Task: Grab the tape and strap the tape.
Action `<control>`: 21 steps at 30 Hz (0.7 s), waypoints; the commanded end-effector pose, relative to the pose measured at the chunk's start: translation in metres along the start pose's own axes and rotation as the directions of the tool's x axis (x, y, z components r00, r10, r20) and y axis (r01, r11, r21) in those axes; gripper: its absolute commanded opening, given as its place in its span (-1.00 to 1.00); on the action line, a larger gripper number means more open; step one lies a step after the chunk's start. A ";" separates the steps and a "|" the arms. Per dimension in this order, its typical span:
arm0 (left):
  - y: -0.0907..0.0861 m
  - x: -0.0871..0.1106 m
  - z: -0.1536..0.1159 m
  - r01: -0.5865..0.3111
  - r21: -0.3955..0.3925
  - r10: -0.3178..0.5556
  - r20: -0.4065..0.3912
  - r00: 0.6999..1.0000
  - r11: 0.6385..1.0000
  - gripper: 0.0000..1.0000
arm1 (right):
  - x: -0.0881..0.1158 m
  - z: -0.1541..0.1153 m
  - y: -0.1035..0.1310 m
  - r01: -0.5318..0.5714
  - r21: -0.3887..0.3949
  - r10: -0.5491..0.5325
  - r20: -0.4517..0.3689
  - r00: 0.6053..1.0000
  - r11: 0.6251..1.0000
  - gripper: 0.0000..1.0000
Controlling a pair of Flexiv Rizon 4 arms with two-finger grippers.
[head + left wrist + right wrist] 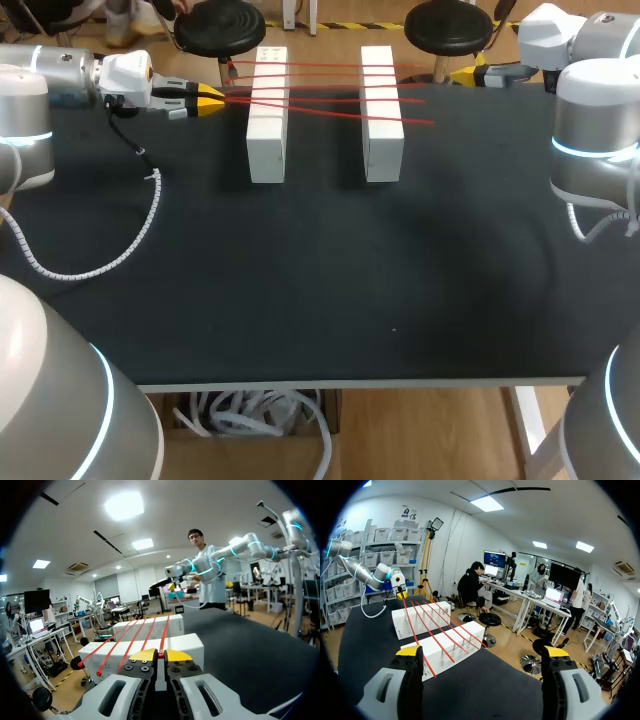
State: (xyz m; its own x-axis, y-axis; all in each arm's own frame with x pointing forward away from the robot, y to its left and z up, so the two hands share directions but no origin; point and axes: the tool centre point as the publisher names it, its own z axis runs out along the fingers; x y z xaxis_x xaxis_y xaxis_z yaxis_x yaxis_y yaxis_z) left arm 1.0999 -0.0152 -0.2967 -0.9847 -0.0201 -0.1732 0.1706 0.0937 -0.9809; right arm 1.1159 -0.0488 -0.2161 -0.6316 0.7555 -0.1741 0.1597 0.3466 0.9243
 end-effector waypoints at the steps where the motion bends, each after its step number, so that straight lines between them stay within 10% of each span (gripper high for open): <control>1: 0.000 0.000 0.000 0.000 0.000 0.000 0.001 1.000 1.000 -1.00 | 0.000 -0.001 -0.001 0.000 -0.002 0.000 -0.001 1.000 1.000 1.00; 21: -0.033 0.028 0.033 -0.029 0.172 0.023 0.035 0.999 0.985 -1.00 | 0.000 -0.001 -0.001 0.000 -0.002 0.000 -0.001 1.000 1.000 1.00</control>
State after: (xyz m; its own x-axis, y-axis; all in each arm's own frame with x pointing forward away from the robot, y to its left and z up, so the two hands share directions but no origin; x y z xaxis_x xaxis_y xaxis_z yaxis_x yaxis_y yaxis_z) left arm 1.0779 -0.0464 -0.2701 -0.9831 0.0007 -0.1829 0.1826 -0.0562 -0.9816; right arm 1.1159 -0.0488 -0.2161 -0.6316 0.7555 -0.1743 0.1595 0.3466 0.9243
